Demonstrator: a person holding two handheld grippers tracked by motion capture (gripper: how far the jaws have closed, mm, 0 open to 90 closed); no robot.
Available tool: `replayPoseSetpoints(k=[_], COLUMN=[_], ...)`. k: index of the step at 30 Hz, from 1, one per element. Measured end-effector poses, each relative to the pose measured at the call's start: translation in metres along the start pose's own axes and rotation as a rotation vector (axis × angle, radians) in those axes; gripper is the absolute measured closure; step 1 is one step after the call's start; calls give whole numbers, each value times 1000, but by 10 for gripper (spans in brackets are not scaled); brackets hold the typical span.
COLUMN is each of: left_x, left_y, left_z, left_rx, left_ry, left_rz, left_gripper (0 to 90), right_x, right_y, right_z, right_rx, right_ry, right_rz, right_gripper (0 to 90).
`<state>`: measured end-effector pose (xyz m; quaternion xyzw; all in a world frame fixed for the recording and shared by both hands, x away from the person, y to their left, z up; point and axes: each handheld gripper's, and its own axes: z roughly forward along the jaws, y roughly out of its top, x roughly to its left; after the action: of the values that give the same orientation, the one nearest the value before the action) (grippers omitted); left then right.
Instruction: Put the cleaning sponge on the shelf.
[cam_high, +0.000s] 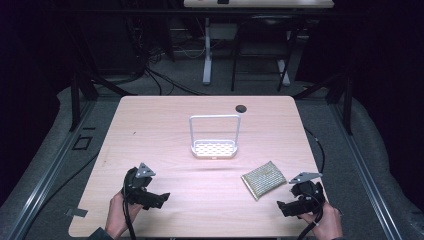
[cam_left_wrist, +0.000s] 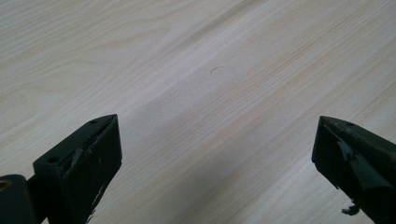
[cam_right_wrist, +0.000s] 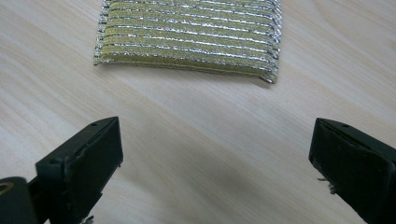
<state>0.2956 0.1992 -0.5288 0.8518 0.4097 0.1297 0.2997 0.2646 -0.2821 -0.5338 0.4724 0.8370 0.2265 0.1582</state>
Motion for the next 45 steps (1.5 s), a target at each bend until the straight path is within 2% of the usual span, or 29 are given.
replayPoseSetpoints(k=[4, 6, 8, 12, 13, 17, 21, 28, 30, 33, 40, 41, 45], left_x=[0, 0, -1, -2, -2, -3, -3, -4, -4, -4, -5, -5, -6], left_y=[1, 1, 1, 2, 2, 3, 3, 4, 4, 3, 4, 5, 5], left_z=[1, 4, 5, 4, 4, 6, 8, 7, 8, 10, 7, 8, 10], left_rx=[-4, 7, 16, 9, 10, 9, 16, 10, 10, 19, 14, 12, 27], left_ry=[-4, -4, -14, -9, -14, -24, -30, -31, -31, -36, -30, -30, -37], left_rz=[-8, -3, 5, 15, 11, 17, 25, 27, 32, 34, 38, 39, 47], left_gripper=[17, 17, 15, 15, 16, 17, 18, 21, 21, 22, 22, 24, 25], right_x=[-1, -3, -3, -2, -1, -4, -11, -8, -12, -16, -10, -3, 0], right_y=[4, 8, 11, 15, 16, 21, 29, 38, 41, 44, 52, 56, 60], right_z=[5, 7, 7, 9, 9, 16, 22, 30, 33, 36, 43, 44, 48], right_rx=[18, -4, -10, -15, -7, 7, -18, -2, -8, -4, -13, 1, 11], right_ry=[14, 33, 33, 32, 21, 32, 66, 59, 68, 61, 75, 84, 82], right_rz=[3, 26, 28, 17, 1, 9, 40, 24, 42, 41, 26, 12, 3], right_gripper=[0, 0, 0, 0, 0, 0, 0, 0, 0, 0, 0, 0, 0])
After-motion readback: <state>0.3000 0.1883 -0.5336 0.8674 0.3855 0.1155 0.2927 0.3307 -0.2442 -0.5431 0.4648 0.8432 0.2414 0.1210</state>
